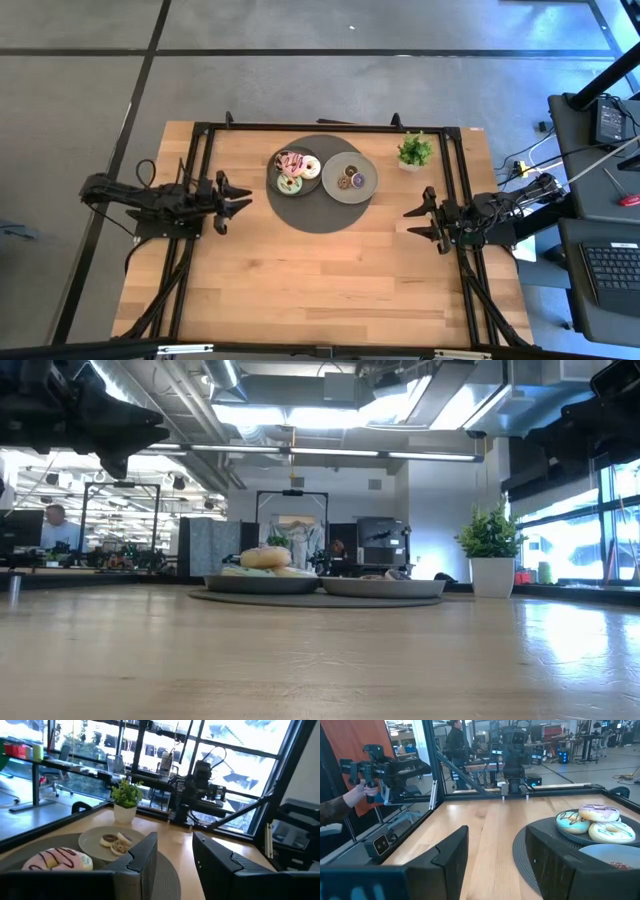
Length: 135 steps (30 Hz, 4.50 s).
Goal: Pick & Place donuts
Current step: Return to Home Position
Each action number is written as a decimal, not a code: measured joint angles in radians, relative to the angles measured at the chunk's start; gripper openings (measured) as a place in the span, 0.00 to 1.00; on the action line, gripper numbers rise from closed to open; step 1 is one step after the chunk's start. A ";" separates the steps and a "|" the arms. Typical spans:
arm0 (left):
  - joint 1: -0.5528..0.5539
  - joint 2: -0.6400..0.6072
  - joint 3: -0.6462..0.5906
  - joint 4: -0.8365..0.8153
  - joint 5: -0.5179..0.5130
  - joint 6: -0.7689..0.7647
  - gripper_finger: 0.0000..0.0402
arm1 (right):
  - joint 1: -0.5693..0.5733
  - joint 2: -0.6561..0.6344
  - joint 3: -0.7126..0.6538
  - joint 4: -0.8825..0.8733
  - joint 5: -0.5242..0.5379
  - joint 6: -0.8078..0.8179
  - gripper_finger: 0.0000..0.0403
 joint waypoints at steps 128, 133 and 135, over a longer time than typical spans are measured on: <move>0.001 -0.046 0.009 -0.108 -0.042 0.001 0.30 | 0.000 0.004 -0.023 0.079 0.105 -0.049 0.49; 0.001 -0.046 0.009 -0.108 -0.043 0.001 0.30 | 0.000 0.004 -0.023 0.079 0.105 -0.049 0.49; 0.001 -0.046 0.009 -0.108 -0.042 0.001 0.30 | 0.000 0.004 -0.023 0.079 0.105 -0.049 0.49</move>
